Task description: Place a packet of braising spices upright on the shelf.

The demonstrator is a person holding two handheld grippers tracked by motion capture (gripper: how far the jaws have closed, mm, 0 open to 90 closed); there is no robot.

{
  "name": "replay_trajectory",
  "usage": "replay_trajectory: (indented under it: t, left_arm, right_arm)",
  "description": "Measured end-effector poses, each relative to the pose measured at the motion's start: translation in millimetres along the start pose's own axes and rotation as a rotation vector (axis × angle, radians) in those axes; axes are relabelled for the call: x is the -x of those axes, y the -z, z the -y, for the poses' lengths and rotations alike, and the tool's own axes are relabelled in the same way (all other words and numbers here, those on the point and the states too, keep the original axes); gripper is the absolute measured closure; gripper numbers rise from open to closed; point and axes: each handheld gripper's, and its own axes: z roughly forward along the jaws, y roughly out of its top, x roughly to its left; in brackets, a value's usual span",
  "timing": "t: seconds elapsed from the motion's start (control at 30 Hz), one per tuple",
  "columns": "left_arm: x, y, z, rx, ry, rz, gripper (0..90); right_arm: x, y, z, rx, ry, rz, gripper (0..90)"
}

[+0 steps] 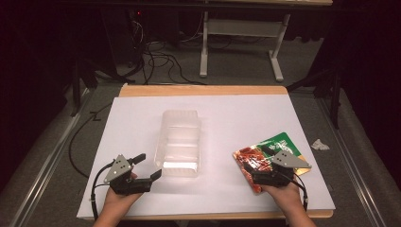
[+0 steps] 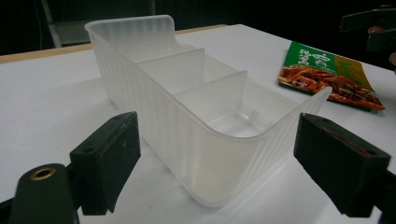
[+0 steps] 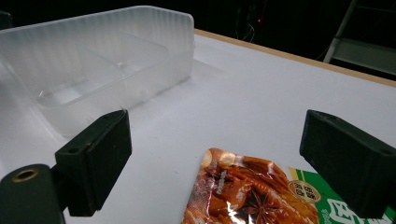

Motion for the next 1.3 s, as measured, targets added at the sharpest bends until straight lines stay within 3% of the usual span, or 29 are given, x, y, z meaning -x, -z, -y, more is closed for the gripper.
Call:
replay_trajectory:
  t: [0.6, 0.73, 0.83, 1.3]
  left_arm:
    - [-0.1, 2.7, -0.1, 0.011, 0.004, -0.006, 15.2]
    - [-0.3, 2.8, -0.2, 0.010, 0.006, -0.007, 15.2]
    - [-0.1, 2.1, -0.2, 0.009, 0.006, -0.007, 15.2]
    - [-0.5, -0.2, -2.6, 0.021, 0.009, 0.000, 15.5]
  right_arm:
    - [18.2, 13.9, 0.5, 0.033, -0.051, 0.061, 12.6]
    - [27.5, 17.7, 1.7, 0.032, -0.076, 0.082, 13.7]
    - [43.1, 22.3, 4.5, 0.027, -0.120, 0.112, 15.1]
    - [86.1, 39.5, 22.7, -0.048, -0.219, 0.241, 19.7]
